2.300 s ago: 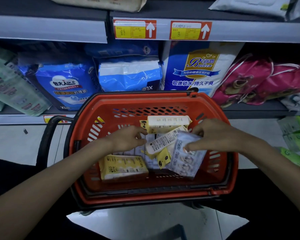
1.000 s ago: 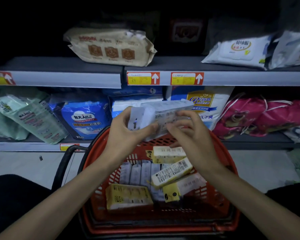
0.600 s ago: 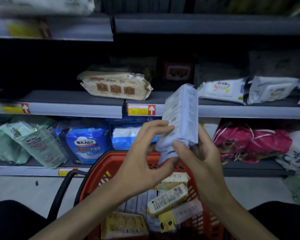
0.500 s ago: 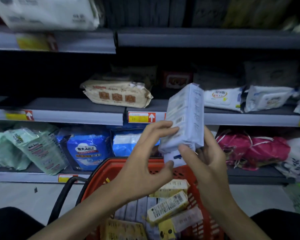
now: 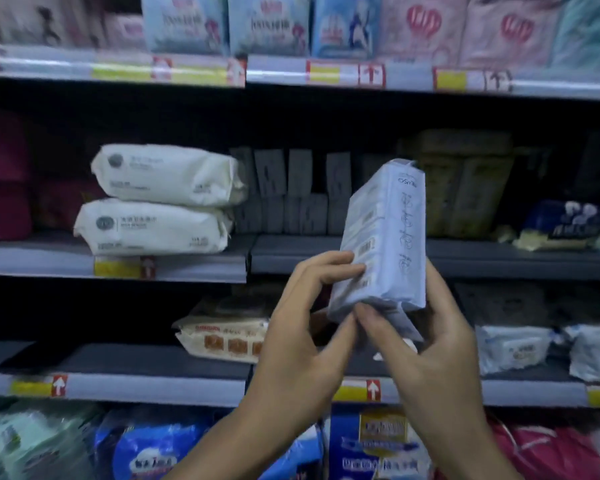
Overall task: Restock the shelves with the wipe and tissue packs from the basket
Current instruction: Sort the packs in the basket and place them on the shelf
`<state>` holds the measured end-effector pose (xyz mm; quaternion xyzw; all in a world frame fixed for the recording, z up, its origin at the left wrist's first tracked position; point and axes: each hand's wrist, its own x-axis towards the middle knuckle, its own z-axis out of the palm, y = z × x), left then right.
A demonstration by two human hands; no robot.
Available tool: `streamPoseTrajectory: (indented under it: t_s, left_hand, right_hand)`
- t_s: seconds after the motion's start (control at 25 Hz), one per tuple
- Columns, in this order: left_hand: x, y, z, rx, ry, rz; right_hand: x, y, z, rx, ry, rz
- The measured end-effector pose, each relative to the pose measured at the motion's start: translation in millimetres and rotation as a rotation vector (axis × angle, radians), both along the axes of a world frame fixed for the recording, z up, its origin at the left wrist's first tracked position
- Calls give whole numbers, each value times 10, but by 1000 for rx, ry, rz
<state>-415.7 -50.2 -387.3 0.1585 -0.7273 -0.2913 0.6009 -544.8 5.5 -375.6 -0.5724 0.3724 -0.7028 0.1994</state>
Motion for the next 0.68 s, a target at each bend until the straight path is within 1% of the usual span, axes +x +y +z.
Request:
streamPoseTrajectory:
  t_s: [0.08,0.16,0.28,0.44,0.56,0.68]
  left_hand:
    - [-32,-85,213,10,42,29]
    - [-48,-225,379,13,73,63]
    - [-73,-569,578,15,83,122]
    - [-192,-1086,835,63,173,147]
    - [-297,-1479,951,101,216,165]
    - [-411,-1785,1025,140,217,242]
  right_hand:
    - [-12,-172,232,-31,66,0]
    - [-42,-408,407,-50,112,43]
    - [-87,-845,613,-56,194,61]
    - [-137,-1439,887,-72,299,1]
    - [-205,-1894,971,-45,297,-32]
    - [-274,-2236,1040,17,333,-144]
